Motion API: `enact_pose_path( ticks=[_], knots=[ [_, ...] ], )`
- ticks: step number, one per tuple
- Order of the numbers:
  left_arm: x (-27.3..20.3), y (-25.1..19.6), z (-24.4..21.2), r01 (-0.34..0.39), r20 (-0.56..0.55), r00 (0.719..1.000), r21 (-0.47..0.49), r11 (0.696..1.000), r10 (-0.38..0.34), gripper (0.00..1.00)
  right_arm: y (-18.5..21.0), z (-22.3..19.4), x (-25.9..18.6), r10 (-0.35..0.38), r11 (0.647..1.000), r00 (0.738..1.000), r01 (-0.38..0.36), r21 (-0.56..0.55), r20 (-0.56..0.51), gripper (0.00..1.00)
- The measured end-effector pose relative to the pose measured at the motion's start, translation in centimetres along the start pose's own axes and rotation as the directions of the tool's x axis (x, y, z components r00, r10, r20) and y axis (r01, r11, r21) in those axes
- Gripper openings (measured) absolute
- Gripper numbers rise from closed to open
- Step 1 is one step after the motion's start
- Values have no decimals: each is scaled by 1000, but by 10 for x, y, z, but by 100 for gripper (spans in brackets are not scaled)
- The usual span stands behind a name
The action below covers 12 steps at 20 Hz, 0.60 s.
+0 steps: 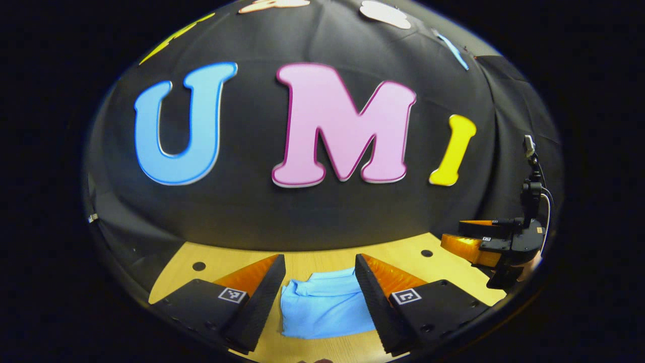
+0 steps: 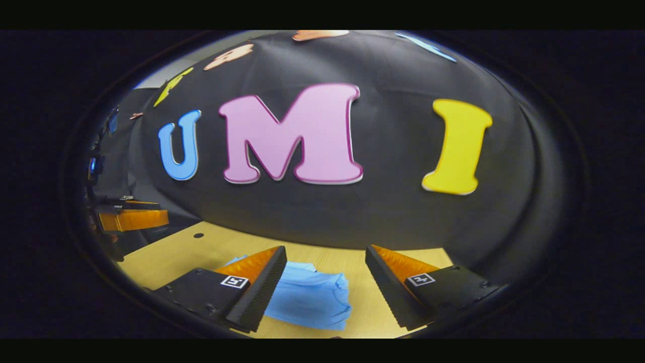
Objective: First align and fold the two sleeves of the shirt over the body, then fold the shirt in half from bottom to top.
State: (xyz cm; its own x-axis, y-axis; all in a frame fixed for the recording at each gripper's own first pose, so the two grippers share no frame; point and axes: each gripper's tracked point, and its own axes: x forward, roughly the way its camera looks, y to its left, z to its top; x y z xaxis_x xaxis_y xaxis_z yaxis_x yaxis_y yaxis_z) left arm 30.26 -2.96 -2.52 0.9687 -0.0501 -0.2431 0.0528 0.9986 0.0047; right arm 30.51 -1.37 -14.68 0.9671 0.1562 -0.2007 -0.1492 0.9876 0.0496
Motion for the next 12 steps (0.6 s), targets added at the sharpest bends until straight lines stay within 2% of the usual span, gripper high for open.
enact_pose_path(
  ticks=[2,6,10,12],
  knots=[
    [-47,-3,13,-14,50,999,13,1000,13,89,9,20,-39,-40,999,999,41,-4,21,98],
    [-149,-4,32,-57,134,989,-21,998,60,90,28,61,-128,-78,996,993,74,52,93,97],
    [-237,-3,43,-99,213,972,4,995,95,97,48,87,-208,-106,994,982,102,33,155,97],
    [-270,-5,43,-113,240,965,7,994,108,97,61,93,-238,-103,995,980,103,9,173,97]
  ],
)
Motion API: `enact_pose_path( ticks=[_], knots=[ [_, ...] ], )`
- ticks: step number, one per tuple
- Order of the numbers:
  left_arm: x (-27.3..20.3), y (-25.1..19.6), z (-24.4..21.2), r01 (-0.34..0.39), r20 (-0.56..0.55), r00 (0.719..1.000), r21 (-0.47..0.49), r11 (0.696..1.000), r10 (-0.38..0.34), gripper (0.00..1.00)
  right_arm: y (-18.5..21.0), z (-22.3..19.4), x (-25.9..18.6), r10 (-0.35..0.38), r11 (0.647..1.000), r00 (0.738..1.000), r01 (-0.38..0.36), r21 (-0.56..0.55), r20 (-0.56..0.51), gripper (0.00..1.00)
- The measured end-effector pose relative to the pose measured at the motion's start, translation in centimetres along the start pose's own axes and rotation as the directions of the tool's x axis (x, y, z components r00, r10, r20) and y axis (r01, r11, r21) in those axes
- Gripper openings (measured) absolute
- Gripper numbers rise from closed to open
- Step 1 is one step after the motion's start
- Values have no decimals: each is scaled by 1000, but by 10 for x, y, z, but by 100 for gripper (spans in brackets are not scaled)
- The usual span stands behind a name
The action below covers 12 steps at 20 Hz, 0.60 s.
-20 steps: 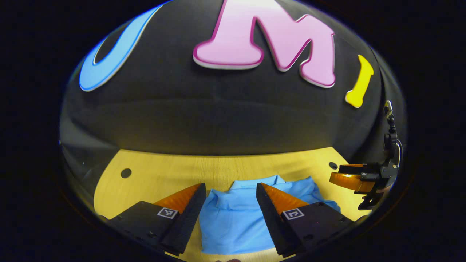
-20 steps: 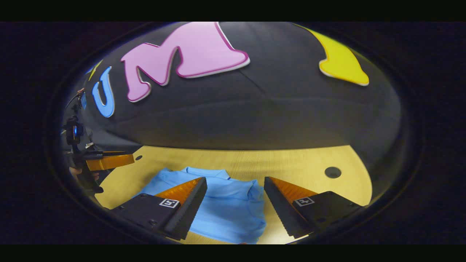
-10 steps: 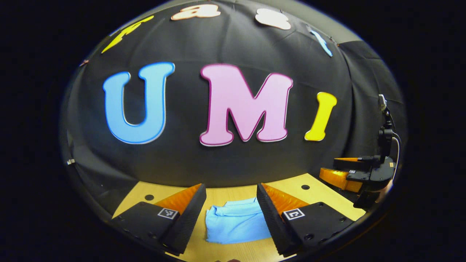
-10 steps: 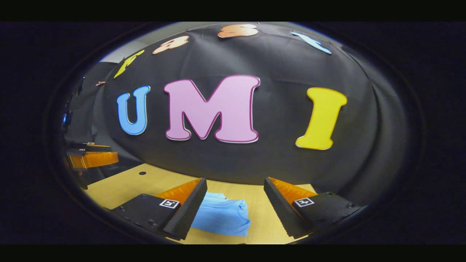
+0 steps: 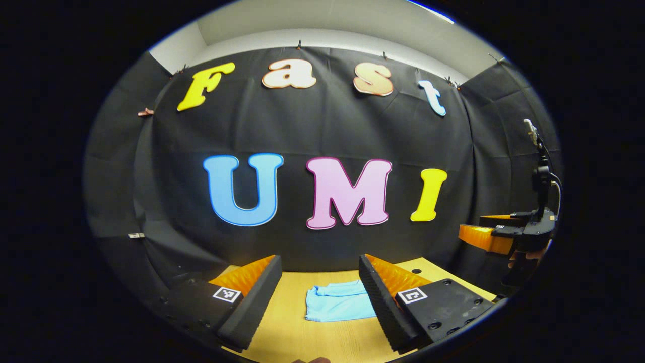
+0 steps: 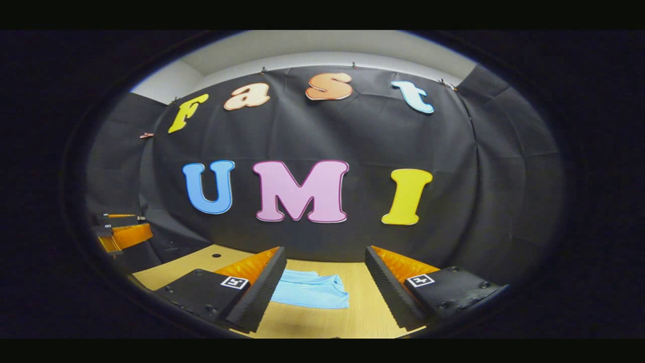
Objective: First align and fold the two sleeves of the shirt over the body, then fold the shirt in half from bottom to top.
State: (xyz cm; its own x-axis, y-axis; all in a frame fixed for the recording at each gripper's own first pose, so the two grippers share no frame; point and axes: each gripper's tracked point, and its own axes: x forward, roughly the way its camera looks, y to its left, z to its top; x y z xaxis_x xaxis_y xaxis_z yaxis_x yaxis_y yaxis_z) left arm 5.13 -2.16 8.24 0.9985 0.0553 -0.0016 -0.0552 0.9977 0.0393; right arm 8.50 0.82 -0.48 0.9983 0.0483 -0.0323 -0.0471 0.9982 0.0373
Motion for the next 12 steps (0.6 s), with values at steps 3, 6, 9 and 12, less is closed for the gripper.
enact_pose_path(
  ticks=[3,6,9,12],
  knots=[
    [-33,-1,12,-11,32,999,-23,1000,12,97,15,19,-38,3,1000,999,-3,3,33,90],
    [-52,-2,22,-26,62,998,-40,999,28,92,22,38,-61,-6,1000,996,8,-19,85,96],
    [-56,-3,30,-52,69,996,-44,998,55,97,31,53,-71,15,998,992,-7,-57,125,91],
    [-55,-5,38,-70,86,993,-67,995,76,92,41,63,-68,60,995,989,-49,-84,137,95]
  ],
)
